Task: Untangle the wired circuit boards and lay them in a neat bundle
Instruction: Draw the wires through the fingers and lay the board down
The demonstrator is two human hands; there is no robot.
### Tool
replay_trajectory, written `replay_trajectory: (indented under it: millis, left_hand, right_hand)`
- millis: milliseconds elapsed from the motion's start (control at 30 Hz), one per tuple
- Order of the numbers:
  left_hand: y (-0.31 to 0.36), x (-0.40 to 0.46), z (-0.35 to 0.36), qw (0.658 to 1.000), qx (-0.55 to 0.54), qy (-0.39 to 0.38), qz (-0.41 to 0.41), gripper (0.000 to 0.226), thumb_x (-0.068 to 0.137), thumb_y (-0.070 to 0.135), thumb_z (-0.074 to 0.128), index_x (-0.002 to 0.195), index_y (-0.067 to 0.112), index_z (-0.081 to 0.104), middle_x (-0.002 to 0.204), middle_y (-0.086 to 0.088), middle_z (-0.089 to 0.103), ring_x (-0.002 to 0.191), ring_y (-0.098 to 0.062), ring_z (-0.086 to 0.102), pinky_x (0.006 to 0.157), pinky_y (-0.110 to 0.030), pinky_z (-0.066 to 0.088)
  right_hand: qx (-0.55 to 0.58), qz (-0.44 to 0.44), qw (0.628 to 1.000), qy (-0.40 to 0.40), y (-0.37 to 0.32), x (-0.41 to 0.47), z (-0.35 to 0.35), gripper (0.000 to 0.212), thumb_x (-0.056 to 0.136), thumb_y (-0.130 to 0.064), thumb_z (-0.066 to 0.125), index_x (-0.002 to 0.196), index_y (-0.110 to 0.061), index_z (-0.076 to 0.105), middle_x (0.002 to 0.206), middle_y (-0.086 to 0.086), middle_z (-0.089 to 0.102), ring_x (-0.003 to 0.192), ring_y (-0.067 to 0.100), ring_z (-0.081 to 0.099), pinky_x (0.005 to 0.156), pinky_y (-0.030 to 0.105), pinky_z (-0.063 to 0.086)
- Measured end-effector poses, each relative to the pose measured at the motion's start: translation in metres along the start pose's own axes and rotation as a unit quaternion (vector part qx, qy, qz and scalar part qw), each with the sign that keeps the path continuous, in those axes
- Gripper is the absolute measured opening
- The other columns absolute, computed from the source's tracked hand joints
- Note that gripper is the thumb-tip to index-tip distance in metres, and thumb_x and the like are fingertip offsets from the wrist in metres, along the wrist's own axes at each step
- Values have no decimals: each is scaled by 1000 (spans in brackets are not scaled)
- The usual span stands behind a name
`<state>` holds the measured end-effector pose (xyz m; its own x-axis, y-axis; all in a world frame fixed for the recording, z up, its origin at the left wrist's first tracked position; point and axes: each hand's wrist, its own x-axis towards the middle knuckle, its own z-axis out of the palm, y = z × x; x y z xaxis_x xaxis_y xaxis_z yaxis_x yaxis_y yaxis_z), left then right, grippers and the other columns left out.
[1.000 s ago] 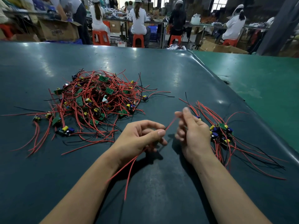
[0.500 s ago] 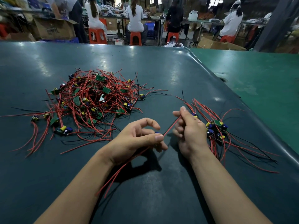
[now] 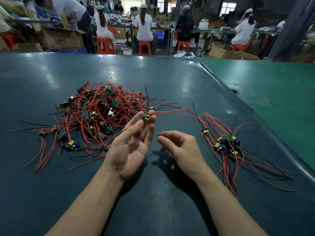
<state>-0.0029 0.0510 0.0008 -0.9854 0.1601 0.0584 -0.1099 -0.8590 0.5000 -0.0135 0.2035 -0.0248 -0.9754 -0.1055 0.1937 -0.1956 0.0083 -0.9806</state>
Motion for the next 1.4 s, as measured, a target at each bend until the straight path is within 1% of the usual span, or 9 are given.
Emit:
replay_trajectory:
  millis: [100, 200, 367, 467, 600, 867, 1167, 1300, 1400]
  left_hand:
    - [-11, 2, -1, 996, 87, 3, -15, 34, 75, -3, 55, 107, 7, 62, 118, -15, 69, 93, -20, 71, 74, -26, 58]
    - [-18, 4, -2, 987, 159, 5, -16, 35, 70, -7, 58, 103, 6, 60, 112, -14, 71, 92, -21, 72, 70, -22, 57]
    - [-28, 3, -5, 973, 230, -18, 6, 30, 65, -4, 68, 94, 7, 71, 101, -11, 74, 90, -20, 71, 78, -25, 57]
    - [-31, 5, -7, 948, 312, 26, 47, 42, 59, 4, 76, 101, 10, 70, 95, -10, 73, 90, -22, 67, 90, -33, 53]
    - [-30, 7, -10, 922, 373, 52, 85, 34, 57, 7, 80, 90, 15, 75, 85, -4, 75, 81, -15, 69, 80, -24, 55]
    - [-27, 5, -8, 908, 403, 40, 104, 27, 57, 10, 83, 83, 18, 78, 82, -3, 76, 74, -11, 70, 71, -17, 53]
    - [-17, 6, -14, 931, 346, 39, 110, 40, 44, 21, 89, 83, 21, 80, 86, -5, 75, 83, -20, 69, 82, -24, 54]
    - [-17, 7, -15, 928, 349, 42, 122, 37, 51, 16, 88, 86, 19, 79, 89, -7, 75, 87, -23, 69, 85, -28, 53]
    - [-17, 8, -15, 915, 368, 54, 154, 33, 59, 9, 83, 90, 16, 77, 90, -8, 76, 85, -20, 70, 81, -25, 54]
  right_hand:
    - [94, 4, 995, -38, -1, -5, 5, 23, 80, -37, 65, 95, -20, 71, 62, -3, 60, 41, 6, 45, 37, 16, 33]
    - [146, 30, 989, 21, -3, -4, 6, 27, 84, -41, 60, 85, -17, 72, 55, -6, 53, 38, 4, 38, 36, 14, 28]
    - [195, 81, 970, 121, -3, 3, -1, 14, 86, -22, 69, 81, -12, 78, 53, -3, 51, 36, 5, 32, 36, 14, 24]
    - [194, 75, 967, 145, -2, 3, -1, 8, 84, -17, 74, 79, -13, 79, 53, -3, 54, 38, 6, 33, 38, 17, 23]
    - [167, 57, 974, 142, -1, 4, -1, 16, 91, -16, 66, 81, -13, 78, 54, -5, 54, 38, 6, 35, 38, 18, 23]
    - [197, 41, 935, 293, -1, 12, -19, 25, 93, -14, 65, 69, -15, 76, 51, -6, 52, 35, 5, 31, 36, 14, 25]
    - [227, 16, 897, 379, 0, 12, -28, 25, 96, -16, 61, 74, -11, 70, 53, -6, 47, 37, 6, 28, 38, 17, 22]
    - [251, 20, 908, 334, -1, 13, -26, 25, 99, -25, 57, 81, -9, 66, 61, -2, 54, 35, 6, 35, 37, 15, 25]
    - [222, 88, 951, 195, -2, 9, -16, 36, 88, -44, 64, 88, -8, 70, 60, -3, 58, 35, 5, 37, 34, 15, 25]
